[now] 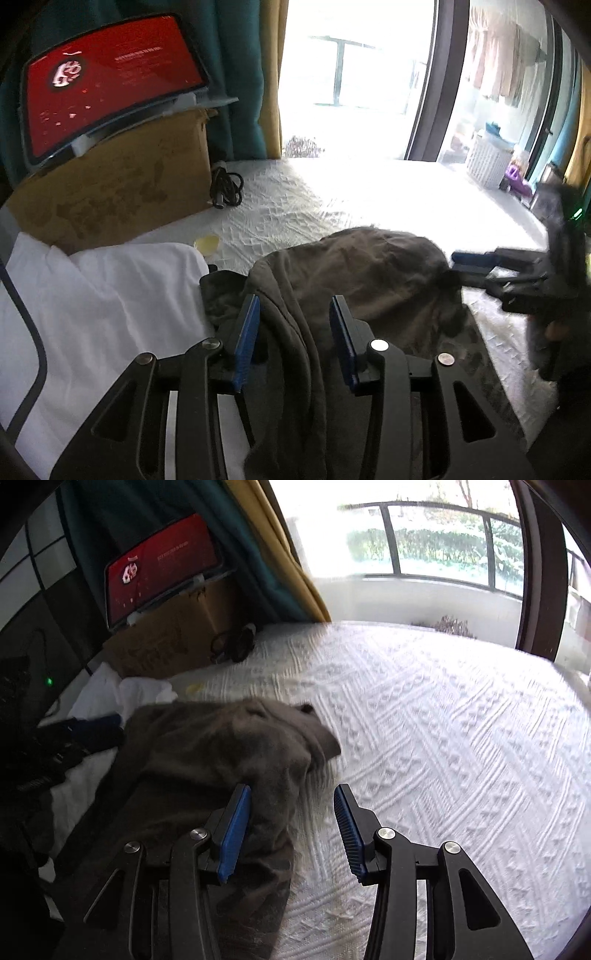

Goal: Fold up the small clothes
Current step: 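Lower the shirt beside the pillow and open both grippers, then withdraw both open grippers up from the placed shirt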

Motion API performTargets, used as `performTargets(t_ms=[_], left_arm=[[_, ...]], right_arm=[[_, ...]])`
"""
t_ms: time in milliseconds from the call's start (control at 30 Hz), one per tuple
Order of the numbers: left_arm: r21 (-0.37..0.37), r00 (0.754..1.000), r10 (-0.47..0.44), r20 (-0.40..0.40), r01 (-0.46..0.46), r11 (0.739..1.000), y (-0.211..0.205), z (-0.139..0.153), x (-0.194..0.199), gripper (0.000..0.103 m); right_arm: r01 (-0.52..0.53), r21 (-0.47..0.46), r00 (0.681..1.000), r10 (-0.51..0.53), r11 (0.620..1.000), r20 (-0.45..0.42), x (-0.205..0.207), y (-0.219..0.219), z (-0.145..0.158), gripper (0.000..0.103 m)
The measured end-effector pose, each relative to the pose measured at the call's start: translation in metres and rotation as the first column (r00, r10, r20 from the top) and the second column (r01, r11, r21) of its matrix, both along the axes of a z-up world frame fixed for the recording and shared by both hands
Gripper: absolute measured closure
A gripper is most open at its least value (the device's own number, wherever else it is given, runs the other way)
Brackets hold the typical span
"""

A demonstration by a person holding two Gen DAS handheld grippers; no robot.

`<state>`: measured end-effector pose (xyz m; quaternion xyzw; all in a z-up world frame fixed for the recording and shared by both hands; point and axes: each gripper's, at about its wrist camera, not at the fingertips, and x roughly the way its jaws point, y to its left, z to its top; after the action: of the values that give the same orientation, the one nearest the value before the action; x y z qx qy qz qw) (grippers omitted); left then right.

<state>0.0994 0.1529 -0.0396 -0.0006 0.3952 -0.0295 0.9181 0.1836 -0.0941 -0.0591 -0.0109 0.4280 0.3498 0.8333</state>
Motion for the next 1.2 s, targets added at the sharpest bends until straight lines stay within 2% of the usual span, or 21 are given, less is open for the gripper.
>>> performTargets(t_ms=[133,267,300,367,567,900,1200], left_arm=[[0.073,0.999,-0.003,-0.051,0.007,0.997,-0.003,-0.018,0.015,0.063],[0.181,0.996,0.043,-0.074,-0.029,0.983,0.003,-0.031,0.024,0.063],[0.189,0.995,0.058,-0.079,-0.042,0.981,0.008,-0.033,0.026,0.062],[0.153,0.994,0.064,-0.087,-0.05,0.987,0.016,-0.035,0.026,0.062],[0.141,0.994,0.069,-0.082,-0.057,0.988,0.02,-0.034,0.024,0.062],[0.107,0.999,0.05,-0.018,-0.048,0.993,0.008,-0.007,0.002,0.062],[0.096,1.0,0.023,-0.012,-0.021,0.995,-0.008,-0.002,-0.022,0.062]], right_arm=[[0.024,-0.001,0.999,-0.023,1.0,0.023,0.009,-0.002,0.005,0.056],[0.036,-0.044,0.999,-0.036,0.998,0.0,0.02,0.004,-0.012,0.056],[0.035,-0.056,0.999,-0.035,0.998,-0.007,0.021,0.005,-0.016,0.056],[0.032,-0.069,0.999,-0.033,0.997,-0.024,0.024,0.008,-0.026,0.056],[0.027,-0.075,0.999,-0.029,0.997,-0.024,0.028,0.008,-0.033,0.056],[0.052,-0.092,0.999,-0.053,0.994,-0.004,0.016,0.003,-0.024,0.055],[0.062,-0.088,0.998,-0.061,0.994,0.017,-0.01,-0.01,-0.012,0.053]])
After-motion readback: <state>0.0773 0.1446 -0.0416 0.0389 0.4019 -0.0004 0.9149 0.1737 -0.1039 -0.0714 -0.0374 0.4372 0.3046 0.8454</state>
